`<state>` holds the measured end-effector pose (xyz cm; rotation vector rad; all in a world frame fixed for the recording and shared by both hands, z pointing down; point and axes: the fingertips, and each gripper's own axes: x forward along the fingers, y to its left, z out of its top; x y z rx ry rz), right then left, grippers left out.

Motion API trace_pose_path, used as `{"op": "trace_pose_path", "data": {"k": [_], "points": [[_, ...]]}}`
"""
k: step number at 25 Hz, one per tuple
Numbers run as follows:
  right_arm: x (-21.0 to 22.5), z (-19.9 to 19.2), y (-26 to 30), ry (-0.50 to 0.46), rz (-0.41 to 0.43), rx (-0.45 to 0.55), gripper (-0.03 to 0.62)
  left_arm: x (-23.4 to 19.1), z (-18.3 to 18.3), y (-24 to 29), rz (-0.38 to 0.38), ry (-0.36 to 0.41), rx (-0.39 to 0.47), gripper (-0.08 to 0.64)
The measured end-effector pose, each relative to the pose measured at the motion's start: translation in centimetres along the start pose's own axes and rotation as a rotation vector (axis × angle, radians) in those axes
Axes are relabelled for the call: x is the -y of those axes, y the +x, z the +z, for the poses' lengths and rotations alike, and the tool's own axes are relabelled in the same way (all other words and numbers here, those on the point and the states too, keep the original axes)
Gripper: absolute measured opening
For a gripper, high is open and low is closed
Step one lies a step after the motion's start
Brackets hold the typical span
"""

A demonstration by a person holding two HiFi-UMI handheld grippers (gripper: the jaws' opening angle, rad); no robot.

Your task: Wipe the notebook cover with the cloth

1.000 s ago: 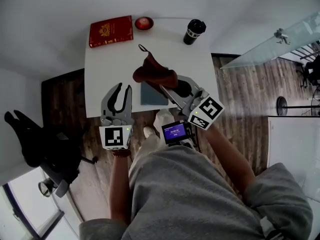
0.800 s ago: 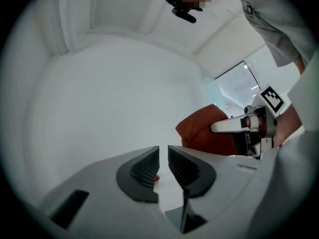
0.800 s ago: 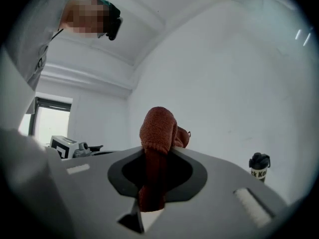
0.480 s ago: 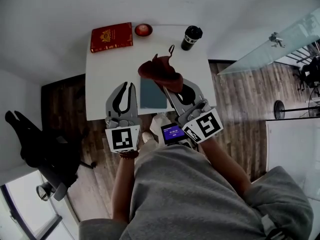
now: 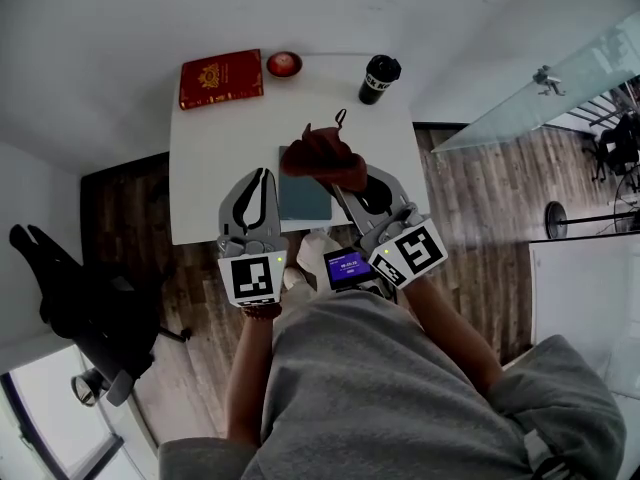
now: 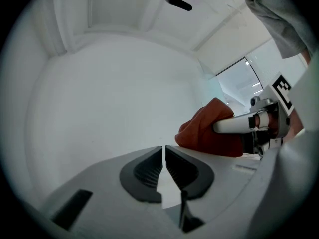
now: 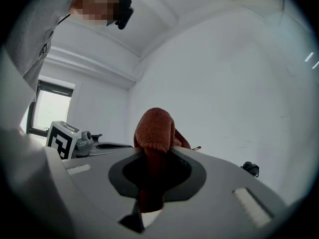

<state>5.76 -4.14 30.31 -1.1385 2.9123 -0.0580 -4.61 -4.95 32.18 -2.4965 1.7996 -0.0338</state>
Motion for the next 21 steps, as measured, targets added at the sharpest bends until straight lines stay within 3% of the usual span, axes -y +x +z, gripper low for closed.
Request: {"op": "trace_pose_path", "data": {"k": [21], "points": [[1.8,-1.0,-1.0,0.027,-0.013,-0.032,0.049,1.8,0.3,0.1,0.004,0.011,0.007,0.018]]}}
